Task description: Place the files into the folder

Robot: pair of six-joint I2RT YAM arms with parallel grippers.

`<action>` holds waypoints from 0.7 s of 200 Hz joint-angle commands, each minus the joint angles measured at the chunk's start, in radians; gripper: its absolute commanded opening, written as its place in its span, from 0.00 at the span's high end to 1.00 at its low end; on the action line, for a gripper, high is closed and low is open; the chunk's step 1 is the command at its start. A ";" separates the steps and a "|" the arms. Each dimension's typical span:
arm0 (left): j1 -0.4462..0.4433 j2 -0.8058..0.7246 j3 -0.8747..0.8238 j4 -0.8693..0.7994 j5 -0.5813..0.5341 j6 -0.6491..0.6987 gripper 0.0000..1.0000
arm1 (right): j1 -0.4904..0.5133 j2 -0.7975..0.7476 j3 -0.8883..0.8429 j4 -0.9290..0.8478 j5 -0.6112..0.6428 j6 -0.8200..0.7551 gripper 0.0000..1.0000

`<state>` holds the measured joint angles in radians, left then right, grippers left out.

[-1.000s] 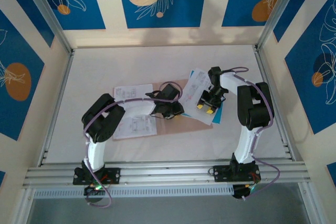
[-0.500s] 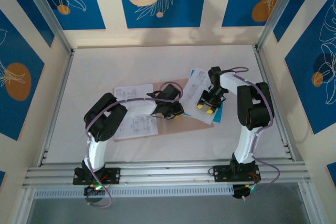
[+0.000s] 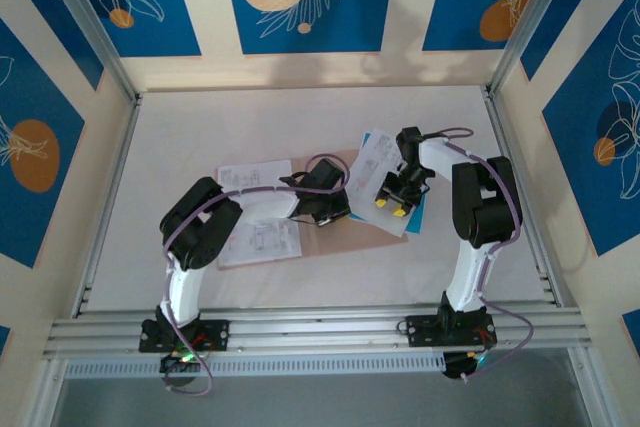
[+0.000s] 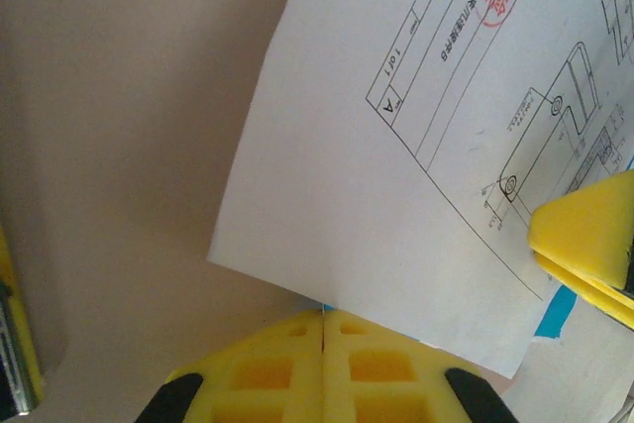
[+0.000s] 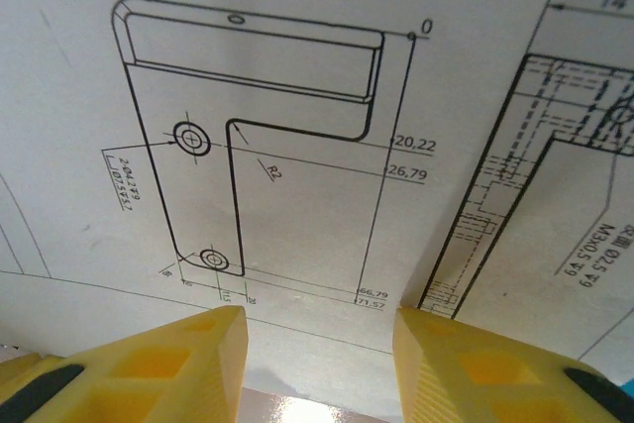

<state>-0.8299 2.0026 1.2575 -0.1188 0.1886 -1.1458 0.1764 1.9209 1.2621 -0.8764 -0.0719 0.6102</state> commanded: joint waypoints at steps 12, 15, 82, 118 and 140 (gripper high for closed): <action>-0.008 0.000 -0.001 -0.018 0.008 0.009 1.00 | -0.002 -0.004 0.015 -0.027 0.002 -0.013 0.56; -0.008 -0.003 -0.004 -0.021 0.007 0.009 1.00 | -0.003 -0.004 0.015 -0.029 0.005 -0.016 0.56; -0.002 -0.063 -0.093 0.002 -0.014 -0.017 1.00 | -0.064 -0.048 -0.059 -0.060 0.045 -0.088 0.56; -0.003 -0.086 -0.113 0.007 -0.010 -0.018 1.00 | -0.077 -0.091 -0.081 -0.077 0.088 -0.109 0.56; -0.002 -0.095 -0.120 0.016 -0.004 -0.018 1.00 | -0.072 -0.129 -0.072 -0.075 0.109 -0.099 0.56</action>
<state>-0.8295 1.9472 1.1545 -0.0963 0.1894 -1.1542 0.1005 1.8603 1.1877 -0.9226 0.0025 0.5240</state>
